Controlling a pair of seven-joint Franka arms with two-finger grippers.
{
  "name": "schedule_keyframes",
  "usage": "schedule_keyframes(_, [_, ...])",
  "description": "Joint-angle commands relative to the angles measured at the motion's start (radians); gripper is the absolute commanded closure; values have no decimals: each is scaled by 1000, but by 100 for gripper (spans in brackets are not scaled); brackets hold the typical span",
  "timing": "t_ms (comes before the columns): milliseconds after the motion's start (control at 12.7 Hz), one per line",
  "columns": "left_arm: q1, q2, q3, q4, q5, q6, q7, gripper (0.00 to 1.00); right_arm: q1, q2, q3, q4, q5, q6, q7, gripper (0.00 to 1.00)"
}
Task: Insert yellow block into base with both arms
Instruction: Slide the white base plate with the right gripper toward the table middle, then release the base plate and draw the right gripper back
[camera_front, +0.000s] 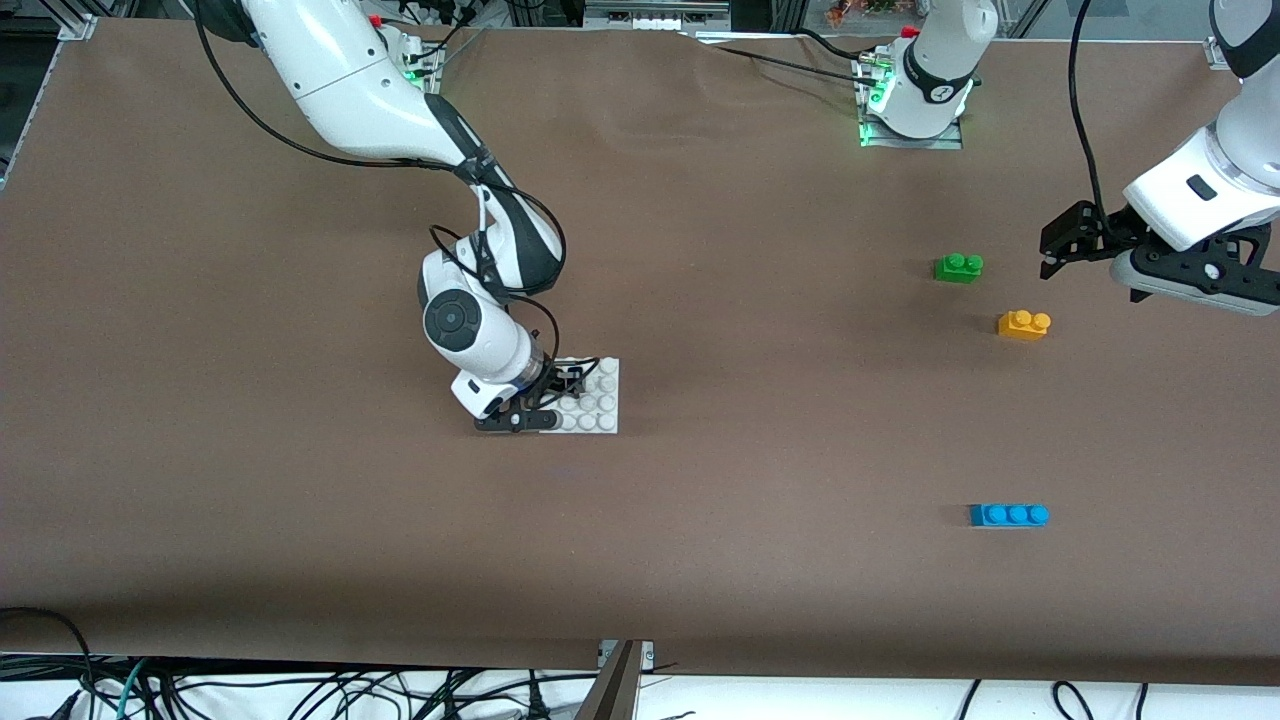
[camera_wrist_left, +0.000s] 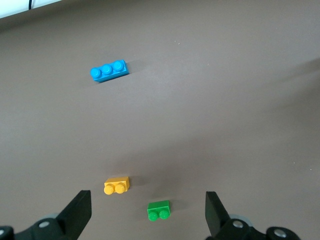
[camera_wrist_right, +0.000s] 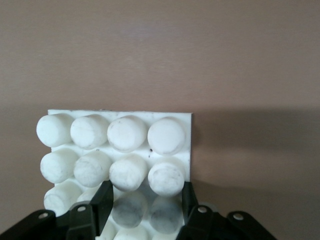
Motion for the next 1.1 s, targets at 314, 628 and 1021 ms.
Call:
schedule_keyframes(314, [5, -6, 0, 1, -9, -7, 8, 0, 69, 67, -3, 100, 46, 0, 68, 68])
schedule_keyframes(628, [5, -6, 0, 1, -9, -7, 8, 0, 91, 96, -3, 139, 46, 2, 122, 68])
schedule_keyframes(1021, [5, -6, 0, 1, -9, -7, 9, 0, 121, 120, -3, 179, 44, 2, 162, 68])
